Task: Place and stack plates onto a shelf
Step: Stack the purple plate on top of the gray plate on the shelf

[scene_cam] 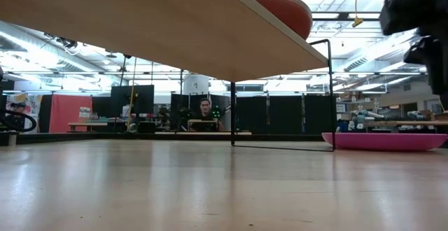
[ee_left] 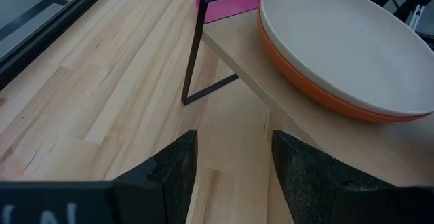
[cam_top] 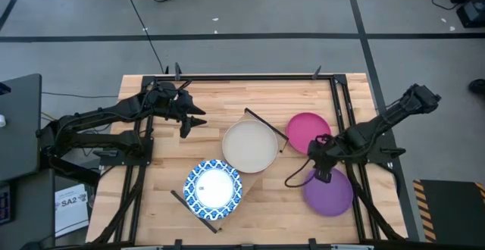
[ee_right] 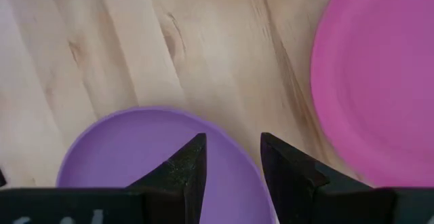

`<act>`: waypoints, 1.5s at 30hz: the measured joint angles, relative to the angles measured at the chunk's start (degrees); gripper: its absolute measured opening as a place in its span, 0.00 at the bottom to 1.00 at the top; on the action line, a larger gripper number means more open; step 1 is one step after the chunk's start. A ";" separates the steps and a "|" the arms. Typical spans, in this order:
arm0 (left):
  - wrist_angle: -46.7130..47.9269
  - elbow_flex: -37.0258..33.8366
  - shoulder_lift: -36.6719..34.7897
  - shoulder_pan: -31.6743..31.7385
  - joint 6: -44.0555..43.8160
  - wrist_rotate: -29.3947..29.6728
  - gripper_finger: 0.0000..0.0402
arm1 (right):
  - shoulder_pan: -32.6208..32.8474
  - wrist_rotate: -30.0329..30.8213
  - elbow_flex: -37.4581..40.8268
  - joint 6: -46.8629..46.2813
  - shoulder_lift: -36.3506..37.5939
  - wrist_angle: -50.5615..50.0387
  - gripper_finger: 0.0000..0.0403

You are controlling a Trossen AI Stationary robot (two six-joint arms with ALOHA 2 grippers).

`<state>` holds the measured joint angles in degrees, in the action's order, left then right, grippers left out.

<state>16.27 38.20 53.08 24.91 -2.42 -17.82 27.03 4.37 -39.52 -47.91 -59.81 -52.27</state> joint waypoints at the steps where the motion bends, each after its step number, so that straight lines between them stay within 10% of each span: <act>1: 0.00 0.00 0.00 0.00 0.00 0.00 0.49 | -0.91 -0.68 0.34 1.72 0.00 0.76 0.36; 14: -0.07 0.00 0.00 0.00 -1.48 0.00 0.49 | -5.90 -7.53 7.76 17.12 0.00 8.97 0.36; 45: -0.14 0.00 0.00 0.00 -1.51 0.00 0.49 | -5.90 -10.20 18.40 16.62 -0.04 17.82 0.31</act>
<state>16.13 38.20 53.08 24.91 -3.92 -17.82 21.12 -5.82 -21.12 -31.29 -59.86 -34.46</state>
